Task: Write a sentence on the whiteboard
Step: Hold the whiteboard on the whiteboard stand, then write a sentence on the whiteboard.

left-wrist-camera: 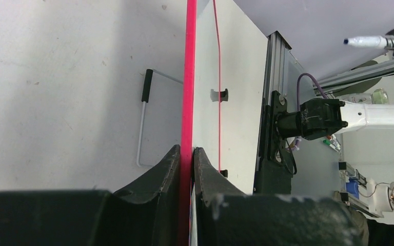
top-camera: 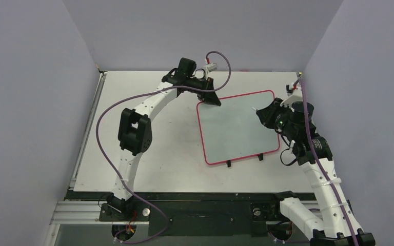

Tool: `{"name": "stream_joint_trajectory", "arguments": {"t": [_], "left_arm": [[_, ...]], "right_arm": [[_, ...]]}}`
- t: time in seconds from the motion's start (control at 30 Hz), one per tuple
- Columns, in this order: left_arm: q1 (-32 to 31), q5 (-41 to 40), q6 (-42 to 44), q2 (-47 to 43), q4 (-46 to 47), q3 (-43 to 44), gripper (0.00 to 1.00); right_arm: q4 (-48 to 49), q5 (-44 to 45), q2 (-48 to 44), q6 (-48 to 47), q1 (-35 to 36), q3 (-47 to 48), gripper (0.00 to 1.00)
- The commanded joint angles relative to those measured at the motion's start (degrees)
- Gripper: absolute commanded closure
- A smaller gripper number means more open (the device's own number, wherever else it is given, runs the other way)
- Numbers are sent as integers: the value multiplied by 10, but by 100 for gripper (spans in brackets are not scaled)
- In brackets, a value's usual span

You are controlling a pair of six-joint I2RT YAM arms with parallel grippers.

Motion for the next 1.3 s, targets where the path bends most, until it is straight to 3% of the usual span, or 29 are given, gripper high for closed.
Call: {"name": "stream_joint_trajectory", "arguments": {"t": [0.0, 0.13, 0.63, 0.9, 1.27], "left_arm": [[-12, -38, 36, -61, 50, -39, 100], [-15, -48, 38, -82, 65, -63, 100], [-20, -58, 67, -139, 70, -133, 100], [-21, -60, 52, -187, 131, -224, 100], [-29, -70, 57, -209, 127, -241, 100]], "right_arm": [[40, -5, -9, 1, 41, -9, 100], [38, 34, -1, -17, 119, -6, 100], [66, 123, 13, -41, 255, -18, 100], [103, 170, 14, -39, 301, -36, 100], [149, 195, 37, -37, 340, -41, 100]]}}
